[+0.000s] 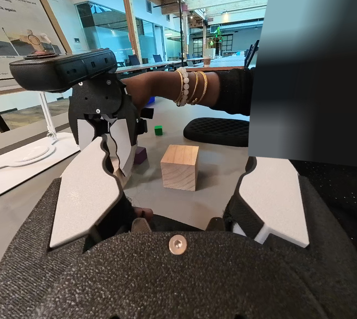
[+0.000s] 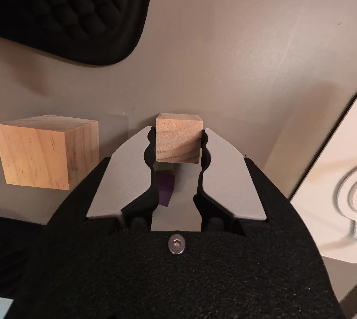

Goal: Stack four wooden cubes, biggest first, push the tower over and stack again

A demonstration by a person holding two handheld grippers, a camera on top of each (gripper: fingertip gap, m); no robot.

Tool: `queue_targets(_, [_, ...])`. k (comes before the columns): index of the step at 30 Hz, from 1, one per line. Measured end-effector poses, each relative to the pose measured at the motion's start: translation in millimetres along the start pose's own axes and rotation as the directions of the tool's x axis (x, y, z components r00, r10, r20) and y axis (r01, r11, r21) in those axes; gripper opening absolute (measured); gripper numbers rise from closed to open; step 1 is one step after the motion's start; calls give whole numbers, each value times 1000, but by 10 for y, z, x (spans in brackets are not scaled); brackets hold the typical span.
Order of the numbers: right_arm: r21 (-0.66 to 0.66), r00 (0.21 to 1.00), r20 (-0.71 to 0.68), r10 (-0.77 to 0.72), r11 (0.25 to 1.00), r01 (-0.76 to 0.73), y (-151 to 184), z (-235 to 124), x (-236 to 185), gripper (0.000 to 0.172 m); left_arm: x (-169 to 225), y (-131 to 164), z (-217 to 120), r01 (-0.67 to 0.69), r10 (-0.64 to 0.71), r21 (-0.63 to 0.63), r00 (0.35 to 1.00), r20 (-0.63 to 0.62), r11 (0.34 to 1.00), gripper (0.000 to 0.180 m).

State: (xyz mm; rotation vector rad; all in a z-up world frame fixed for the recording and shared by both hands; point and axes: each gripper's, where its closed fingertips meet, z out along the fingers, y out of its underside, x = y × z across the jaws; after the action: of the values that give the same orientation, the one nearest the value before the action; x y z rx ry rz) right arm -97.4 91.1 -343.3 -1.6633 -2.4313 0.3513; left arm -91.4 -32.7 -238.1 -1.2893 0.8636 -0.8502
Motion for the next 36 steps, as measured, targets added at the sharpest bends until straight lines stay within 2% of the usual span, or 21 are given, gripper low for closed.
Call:
queue_targets(4, [32,1000,-17,-16,999,16,-48,-105,-45,44,-3,-1,0,2,-2,1,1000,1,1000,134])
queue_targets(8, [44,996,-63,-58,997,61,-93,-363,-174,44,-1,1,2,-2,2,-1,1000,2,1000,134])
queue_targets(12, [62,994,-64,-88,994,92,-155,-602,-419,44,-4,-1,0,0,0,1,1000,2,1000,134])
queue_targets(17, [96,989,-1,-150,984,149,-221,-762,-822,44,1,3,4,-6,6,-2,1000,2,1000,133])
queue_targets(22, [71,969,55,-242,969,238,-211,-763,-1119,44,3,8,8,-11,11,-7,1000,4,1000,133])
queue_targets(26, [20,959,68,-275,961,275,-134,-701,-1148,44,4,6,6,-10,10,-5,1000,2,1000,132])
queue_targets(36, [23,930,132,-342,939,342,-101,-620,-1171,44,2,5,5,-5,5,-3,1000,-2,1000,132])
